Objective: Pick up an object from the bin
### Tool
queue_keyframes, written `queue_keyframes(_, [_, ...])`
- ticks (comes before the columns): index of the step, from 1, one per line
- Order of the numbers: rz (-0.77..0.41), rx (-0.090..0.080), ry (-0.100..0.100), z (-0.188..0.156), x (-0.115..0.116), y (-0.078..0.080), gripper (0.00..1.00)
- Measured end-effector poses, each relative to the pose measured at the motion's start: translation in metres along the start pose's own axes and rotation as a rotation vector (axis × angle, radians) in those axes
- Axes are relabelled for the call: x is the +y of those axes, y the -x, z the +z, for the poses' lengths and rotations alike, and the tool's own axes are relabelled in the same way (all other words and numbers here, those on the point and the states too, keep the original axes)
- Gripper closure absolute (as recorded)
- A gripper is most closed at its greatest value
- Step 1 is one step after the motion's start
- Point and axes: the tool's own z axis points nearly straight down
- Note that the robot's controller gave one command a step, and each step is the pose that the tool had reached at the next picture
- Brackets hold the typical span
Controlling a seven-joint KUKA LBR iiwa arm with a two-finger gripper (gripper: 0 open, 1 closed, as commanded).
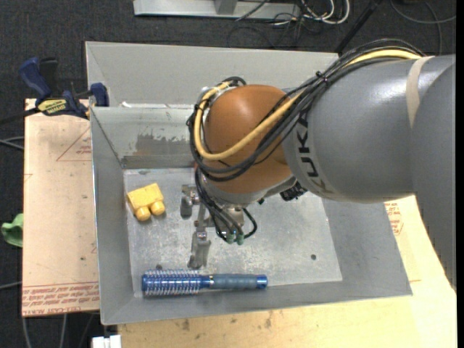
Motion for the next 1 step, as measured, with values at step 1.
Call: queue_keyframes(1, [-0.062, -0.005, 0.001, 0.1185, 0.0095, -0.0157, 0.00])
